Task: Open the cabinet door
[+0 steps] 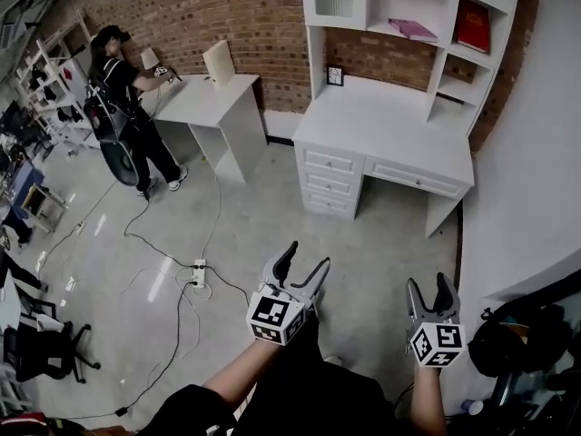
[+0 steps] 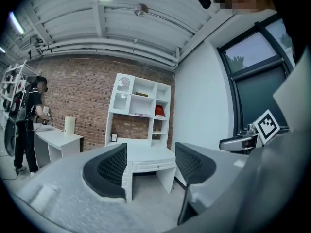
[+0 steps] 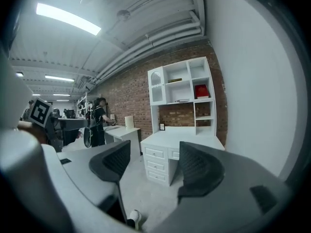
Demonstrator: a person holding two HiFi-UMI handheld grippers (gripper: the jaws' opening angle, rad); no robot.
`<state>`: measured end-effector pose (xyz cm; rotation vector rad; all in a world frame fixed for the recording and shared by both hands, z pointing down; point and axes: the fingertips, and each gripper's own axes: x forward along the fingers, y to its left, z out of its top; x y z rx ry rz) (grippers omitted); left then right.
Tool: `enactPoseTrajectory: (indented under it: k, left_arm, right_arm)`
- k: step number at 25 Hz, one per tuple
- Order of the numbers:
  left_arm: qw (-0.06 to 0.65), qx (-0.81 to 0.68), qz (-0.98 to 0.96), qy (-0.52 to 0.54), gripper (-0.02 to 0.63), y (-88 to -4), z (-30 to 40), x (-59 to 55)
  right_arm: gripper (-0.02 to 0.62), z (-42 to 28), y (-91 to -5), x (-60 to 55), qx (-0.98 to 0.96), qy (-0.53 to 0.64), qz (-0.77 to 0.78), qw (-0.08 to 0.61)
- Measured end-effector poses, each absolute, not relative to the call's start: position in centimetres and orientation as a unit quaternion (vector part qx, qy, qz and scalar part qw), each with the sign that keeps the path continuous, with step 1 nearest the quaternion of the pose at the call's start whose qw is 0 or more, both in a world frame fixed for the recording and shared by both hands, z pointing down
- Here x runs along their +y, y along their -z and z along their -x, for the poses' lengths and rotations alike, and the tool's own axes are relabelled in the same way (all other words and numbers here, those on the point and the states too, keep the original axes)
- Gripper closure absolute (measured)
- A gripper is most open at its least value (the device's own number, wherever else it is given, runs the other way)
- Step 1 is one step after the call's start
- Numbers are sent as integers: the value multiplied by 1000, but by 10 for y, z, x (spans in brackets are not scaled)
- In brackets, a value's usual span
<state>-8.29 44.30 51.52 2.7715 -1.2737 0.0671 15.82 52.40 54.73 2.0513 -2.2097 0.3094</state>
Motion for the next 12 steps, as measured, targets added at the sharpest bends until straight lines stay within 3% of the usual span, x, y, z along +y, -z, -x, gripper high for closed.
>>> enactPoseTrajectory:
  k: [12]
  left_arm:
    - [67,-403,-913,-6,307,-528,58,296]
  right_arm:
    - [296,-201,-552,393,-690,-107,-712,75]
